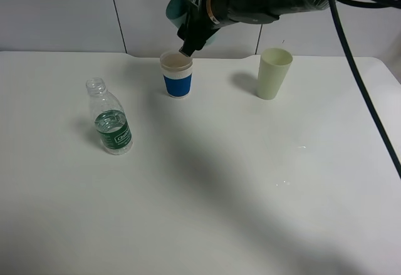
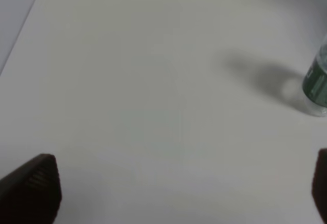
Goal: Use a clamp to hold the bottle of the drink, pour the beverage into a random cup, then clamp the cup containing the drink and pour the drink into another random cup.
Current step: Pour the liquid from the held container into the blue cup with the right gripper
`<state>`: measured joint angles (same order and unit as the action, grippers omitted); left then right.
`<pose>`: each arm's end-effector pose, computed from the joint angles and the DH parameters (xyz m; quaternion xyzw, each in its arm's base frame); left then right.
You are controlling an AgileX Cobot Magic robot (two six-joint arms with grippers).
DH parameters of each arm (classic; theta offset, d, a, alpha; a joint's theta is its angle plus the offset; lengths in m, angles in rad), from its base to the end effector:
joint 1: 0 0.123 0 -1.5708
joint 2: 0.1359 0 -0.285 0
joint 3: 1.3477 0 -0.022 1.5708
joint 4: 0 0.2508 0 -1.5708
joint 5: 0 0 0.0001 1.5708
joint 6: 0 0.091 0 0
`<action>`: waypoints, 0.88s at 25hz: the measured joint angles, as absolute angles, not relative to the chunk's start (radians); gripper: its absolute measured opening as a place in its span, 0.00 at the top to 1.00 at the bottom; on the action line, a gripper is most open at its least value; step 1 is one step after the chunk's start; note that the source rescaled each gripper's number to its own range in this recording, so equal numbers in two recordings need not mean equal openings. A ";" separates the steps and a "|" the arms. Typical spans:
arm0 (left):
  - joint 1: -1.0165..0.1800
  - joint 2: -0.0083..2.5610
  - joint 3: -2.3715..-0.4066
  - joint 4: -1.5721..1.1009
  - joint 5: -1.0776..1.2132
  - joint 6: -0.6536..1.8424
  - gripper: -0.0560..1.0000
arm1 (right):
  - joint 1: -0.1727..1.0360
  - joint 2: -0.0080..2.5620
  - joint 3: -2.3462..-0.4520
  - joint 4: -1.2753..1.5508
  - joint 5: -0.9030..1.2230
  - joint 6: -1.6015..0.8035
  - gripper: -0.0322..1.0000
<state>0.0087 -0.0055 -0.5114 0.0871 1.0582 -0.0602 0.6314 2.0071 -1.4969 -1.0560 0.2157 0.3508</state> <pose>-0.0072 0.0068 0.2809 -0.0312 0.8468 0.0298 0.5302 0.3887 0.2632 0.2344 -0.4953 0.7094 -0.0969 0.4920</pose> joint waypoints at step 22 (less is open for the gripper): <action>0.009 -0.006 -0.511 0.087 1.058 -0.059 0.00 | 0.644 2.089 -1.600 -1.231 0.250 0.274 0.96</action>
<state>0.0087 -0.0055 -0.5114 0.0871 1.0582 -0.0591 0.6440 2.0895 -1.6002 -1.2305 0.2499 0.2736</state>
